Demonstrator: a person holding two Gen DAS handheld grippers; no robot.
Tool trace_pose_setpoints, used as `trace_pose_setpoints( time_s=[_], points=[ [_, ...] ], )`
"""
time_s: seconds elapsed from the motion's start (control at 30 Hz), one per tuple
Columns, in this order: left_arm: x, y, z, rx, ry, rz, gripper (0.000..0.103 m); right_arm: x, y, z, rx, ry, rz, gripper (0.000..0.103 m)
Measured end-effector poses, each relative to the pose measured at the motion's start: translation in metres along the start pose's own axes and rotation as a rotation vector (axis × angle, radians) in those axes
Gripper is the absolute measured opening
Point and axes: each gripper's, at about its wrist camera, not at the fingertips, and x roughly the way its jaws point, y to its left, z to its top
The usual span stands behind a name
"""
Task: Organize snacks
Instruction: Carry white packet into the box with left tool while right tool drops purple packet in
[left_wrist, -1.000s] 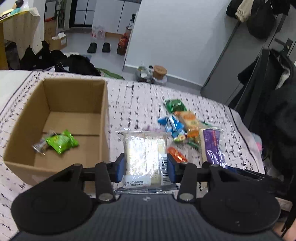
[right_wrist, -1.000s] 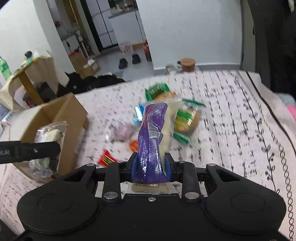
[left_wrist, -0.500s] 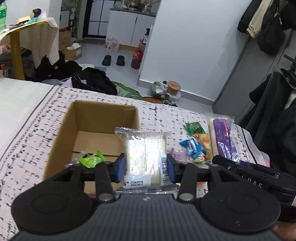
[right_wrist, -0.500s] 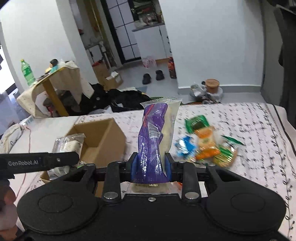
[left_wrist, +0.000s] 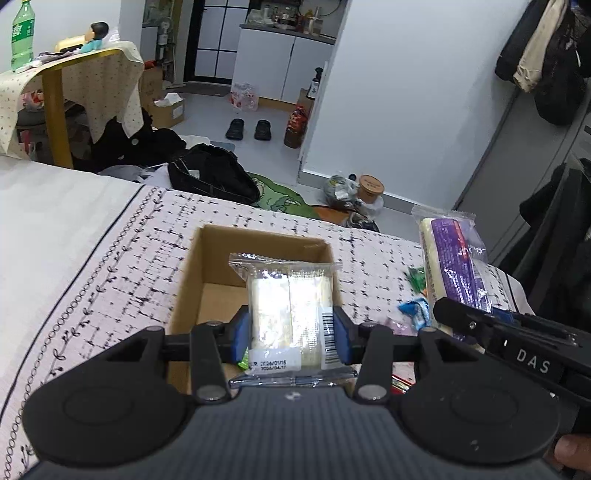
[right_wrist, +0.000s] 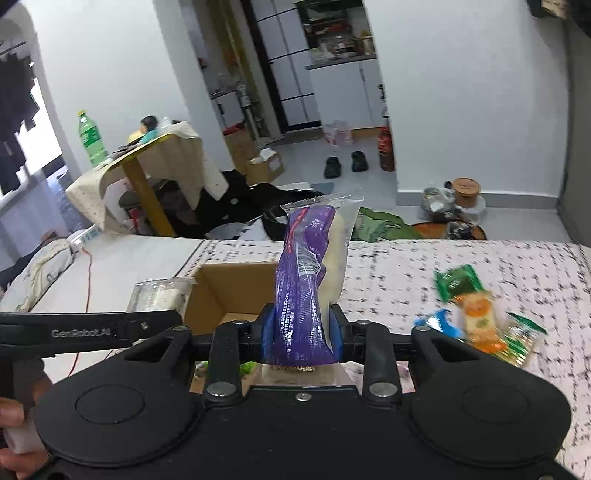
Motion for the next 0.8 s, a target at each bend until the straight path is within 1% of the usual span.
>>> trace_pose_setpoints(
  time_s=[0.1,0.2,0.33,0.5,0.6,0.67,0.73,0.77,0.8],
  points=[
    [0.002,0.011,0.003,-0.012,-0.002,0.016,0.044,0.011,0.013,0.005,-0.042,0.007,0.014,0.029],
    [0.006,0.02,0.006,-0.025,0.004,0.028,0.044,0.024,0.02,0.005,-0.048,0.022,0.033,0.029],
    [0.013,0.028,0.006,-0.028,0.025,0.045,0.044,0.035,0.026,0.003,-0.034,0.05,0.073,0.029],
    [0.02,0.038,-0.001,-0.05,0.06,0.07,0.045,0.042,0.034,-0.005,-0.035,0.079,0.096,0.03],
    [0.018,0.04,-0.004,-0.069,0.055,0.09,0.048,0.045,0.036,-0.008,-0.026,0.094,0.106,0.03],
    [0.015,0.04,-0.004,-0.075,0.051,0.085,0.048,0.048,0.037,-0.01,-0.019,0.104,0.105,0.03],
    [0.01,0.04,-0.003,-0.085,0.041,0.08,0.052,0.05,0.039,-0.011,-0.029,0.116,0.123,0.035],
    [0.008,0.039,-0.002,-0.092,0.033,0.084,0.054,0.049,0.042,-0.012,-0.045,0.115,0.133,0.039],
    [0.004,0.039,-0.002,-0.099,0.022,0.087,0.059,0.047,0.043,-0.012,-0.053,0.111,0.136,0.049]
  ],
)
